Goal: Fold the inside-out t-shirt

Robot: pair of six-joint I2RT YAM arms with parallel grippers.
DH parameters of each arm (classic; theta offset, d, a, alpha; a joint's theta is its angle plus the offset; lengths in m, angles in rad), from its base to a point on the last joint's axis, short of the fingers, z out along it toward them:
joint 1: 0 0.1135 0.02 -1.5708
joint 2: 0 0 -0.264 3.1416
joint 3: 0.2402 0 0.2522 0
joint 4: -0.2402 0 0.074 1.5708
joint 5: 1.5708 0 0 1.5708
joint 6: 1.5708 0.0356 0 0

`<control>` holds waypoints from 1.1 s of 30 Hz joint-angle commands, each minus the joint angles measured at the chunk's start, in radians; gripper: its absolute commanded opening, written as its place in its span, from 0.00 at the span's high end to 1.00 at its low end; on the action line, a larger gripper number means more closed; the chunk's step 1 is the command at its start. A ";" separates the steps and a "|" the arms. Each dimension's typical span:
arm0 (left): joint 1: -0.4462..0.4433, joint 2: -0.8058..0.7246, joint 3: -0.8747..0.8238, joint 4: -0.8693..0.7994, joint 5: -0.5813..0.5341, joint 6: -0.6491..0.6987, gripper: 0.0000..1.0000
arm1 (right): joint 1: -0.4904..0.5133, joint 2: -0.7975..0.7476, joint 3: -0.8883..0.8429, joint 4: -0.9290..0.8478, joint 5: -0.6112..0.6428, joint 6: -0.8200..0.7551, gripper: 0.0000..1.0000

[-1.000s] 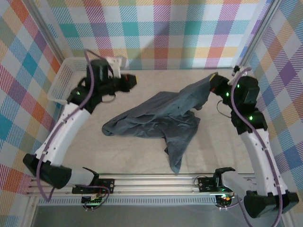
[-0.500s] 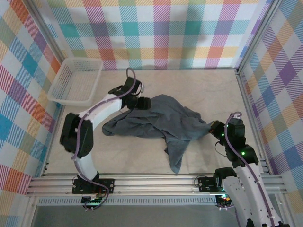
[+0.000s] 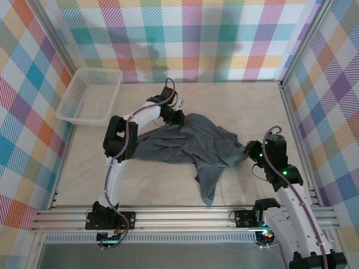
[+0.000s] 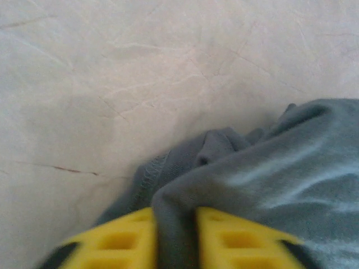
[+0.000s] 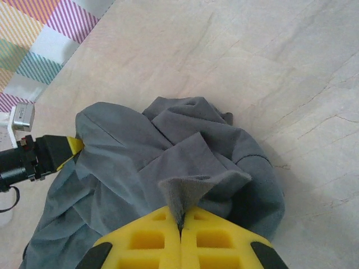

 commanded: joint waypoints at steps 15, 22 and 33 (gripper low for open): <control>-0.119 -0.748 -0.200 -0.037 -0.198 0.113 1.00 | -0.003 0.268 0.510 0.318 -0.180 -0.101 1.00; -0.421 -0.892 -0.825 0.163 -0.351 0.068 0.67 | -0.003 0.176 0.360 0.231 -0.061 -0.156 1.00; -0.304 -0.891 -0.780 0.044 -0.470 -0.196 0.54 | -0.003 0.143 0.203 -0.202 0.354 -0.042 1.00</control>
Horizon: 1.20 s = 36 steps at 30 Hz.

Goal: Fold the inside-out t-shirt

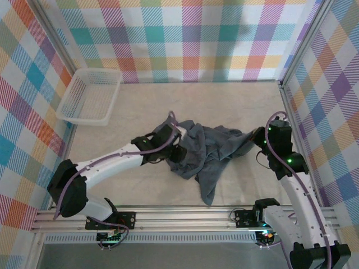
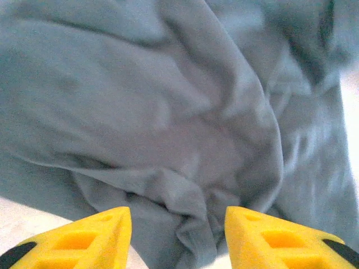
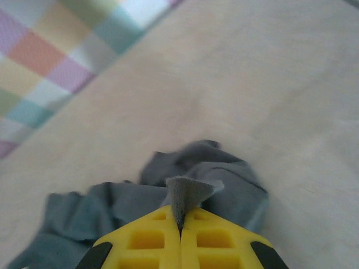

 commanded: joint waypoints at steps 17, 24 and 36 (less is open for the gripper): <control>0.207 0.269 0.061 -0.096 0.330 -0.443 0.51 | -0.006 0.069 -0.051 -0.010 -0.033 -0.020 1.00; 0.157 0.238 0.030 -0.009 0.329 -0.698 0.53 | -0.006 0.069 -0.055 0.005 -0.059 -0.018 1.00; 0.123 0.344 0.146 -0.115 0.177 -0.737 0.58 | -0.007 0.047 -0.049 0.000 -0.067 -0.034 1.00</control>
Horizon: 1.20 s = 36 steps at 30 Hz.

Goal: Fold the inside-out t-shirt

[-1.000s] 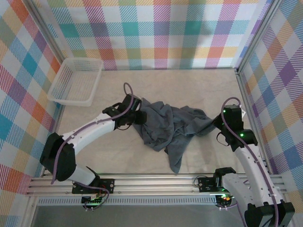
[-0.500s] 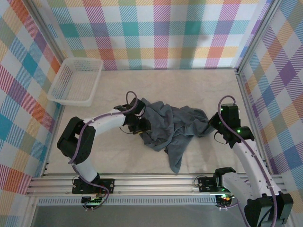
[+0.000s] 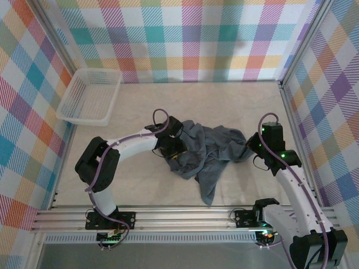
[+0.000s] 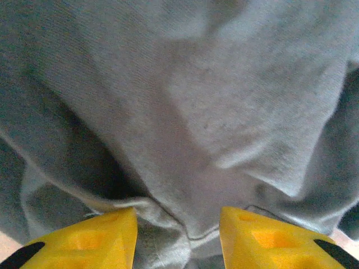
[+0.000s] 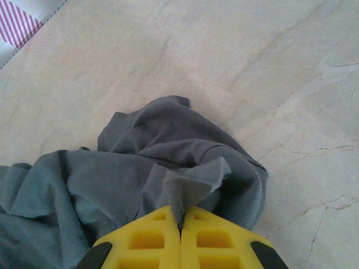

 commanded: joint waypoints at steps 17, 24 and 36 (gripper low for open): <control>0.008 0.003 0.033 -0.128 -0.084 -0.010 0.73 | -0.005 -0.040 0.003 0.003 -0.016 -0.013 1.00; 0.008 -0.079 -0.021 -0.127 -0.067 -0.045 0.76 | -0.005 -0.036 0.000 0.006 -0.024 -0.003 1.00; 0.009 -0.152 -0.120 -0.123 -0.037 -0.079 0.76 | -0.005 -0.051 -0.005 -0.004 -0.031 0.006 1.00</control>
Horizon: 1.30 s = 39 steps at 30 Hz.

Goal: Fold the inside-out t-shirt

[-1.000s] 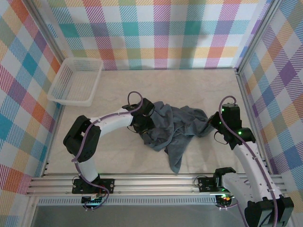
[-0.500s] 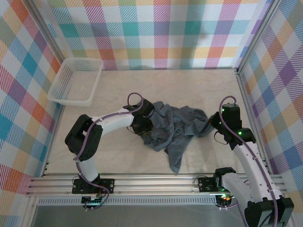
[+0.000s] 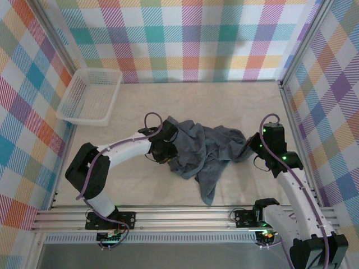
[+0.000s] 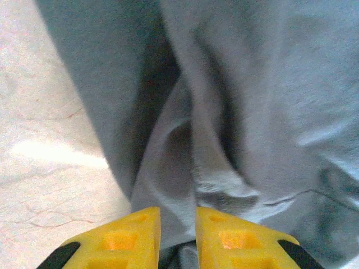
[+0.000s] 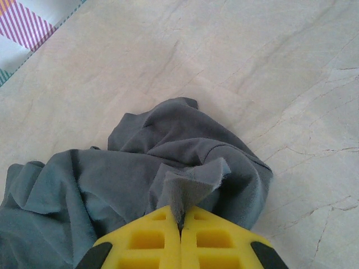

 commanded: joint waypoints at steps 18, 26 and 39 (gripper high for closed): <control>0.008 0.095 0.187 -0.121 0.028 -0.280 0.66 | -0.005 -0.023 0.001 0.007 -0.022 0.006 1.00; 0.007 0.154 0.229 -0.204 0.030 -0.295 0.66 | -0.005 -0.025 0.008 0.003 -0.017 -0.006 1.00; 0.006 0.165 0.242 -0.160 0.022 -0.270 0.67 | -0.005 -0.033 -0.003 0.003 -0.020 0.003 1.00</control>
